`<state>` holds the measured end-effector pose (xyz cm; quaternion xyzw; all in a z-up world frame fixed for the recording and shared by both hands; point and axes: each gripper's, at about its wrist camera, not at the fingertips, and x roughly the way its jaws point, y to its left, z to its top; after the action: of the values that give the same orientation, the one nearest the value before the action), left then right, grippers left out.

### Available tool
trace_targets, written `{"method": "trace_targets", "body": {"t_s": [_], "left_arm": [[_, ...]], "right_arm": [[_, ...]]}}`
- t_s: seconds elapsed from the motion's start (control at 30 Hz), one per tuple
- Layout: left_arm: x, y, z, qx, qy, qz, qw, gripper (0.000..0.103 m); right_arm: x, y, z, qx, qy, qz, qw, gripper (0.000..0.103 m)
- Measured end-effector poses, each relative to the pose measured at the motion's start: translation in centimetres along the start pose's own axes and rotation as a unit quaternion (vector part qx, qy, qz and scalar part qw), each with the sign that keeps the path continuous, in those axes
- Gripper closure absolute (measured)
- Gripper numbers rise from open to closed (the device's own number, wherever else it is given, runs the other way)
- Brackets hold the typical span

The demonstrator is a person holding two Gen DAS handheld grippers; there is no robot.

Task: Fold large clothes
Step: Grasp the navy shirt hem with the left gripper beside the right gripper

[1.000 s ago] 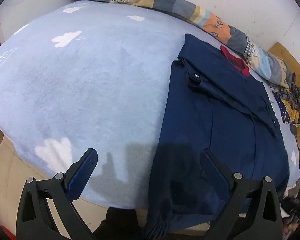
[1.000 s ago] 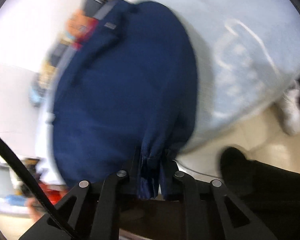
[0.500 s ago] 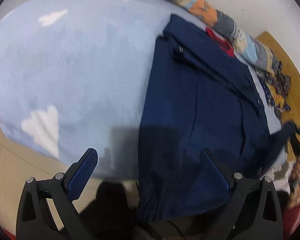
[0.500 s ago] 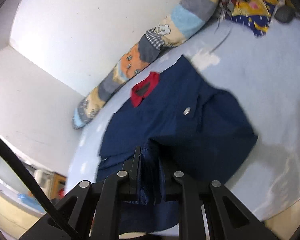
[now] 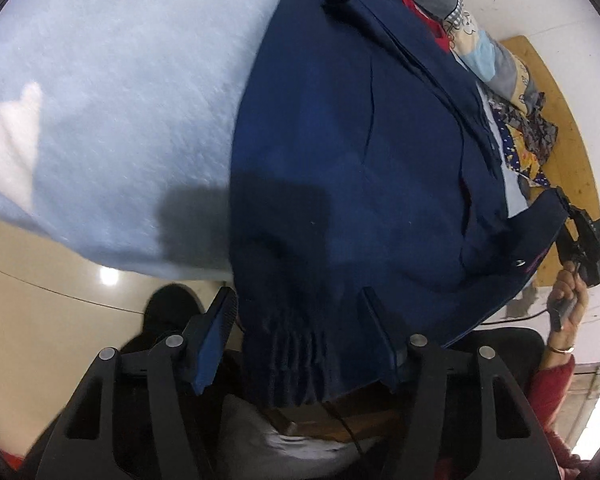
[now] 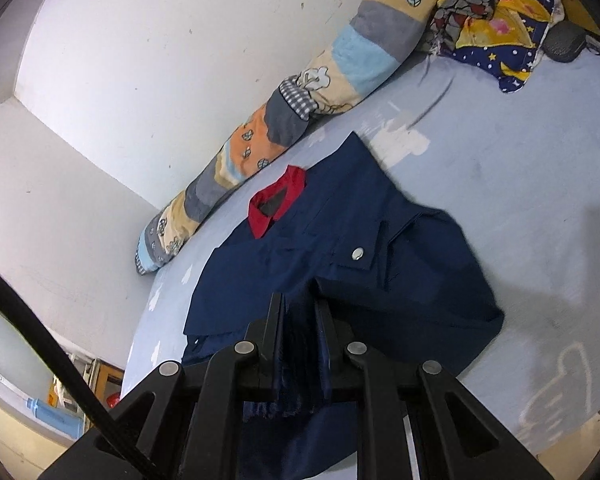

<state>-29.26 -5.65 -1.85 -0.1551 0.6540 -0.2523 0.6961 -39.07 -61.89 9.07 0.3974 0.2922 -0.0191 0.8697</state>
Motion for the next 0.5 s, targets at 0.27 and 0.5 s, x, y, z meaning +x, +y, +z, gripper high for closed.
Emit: {"method": "trace_targets", "body": {"t_s": [0.27, 0.5], "left_arm": [[1.5, -0.6, 0.1, -0.005, 0.006, -0.008, 0.9999, 0.045], [3.0, -3.2, 0.1, 0.045, 0.016, 0.032, 0.9983, 0.056]], "right_arm": [[-1.5, -1.3, 1.1, 0.024, -0.021, 0.003, 0.999, 0.098], [-0.6, -2.3, -1.4, 0.017, 0.083, -0.050, 0.995, 0.055]]}}
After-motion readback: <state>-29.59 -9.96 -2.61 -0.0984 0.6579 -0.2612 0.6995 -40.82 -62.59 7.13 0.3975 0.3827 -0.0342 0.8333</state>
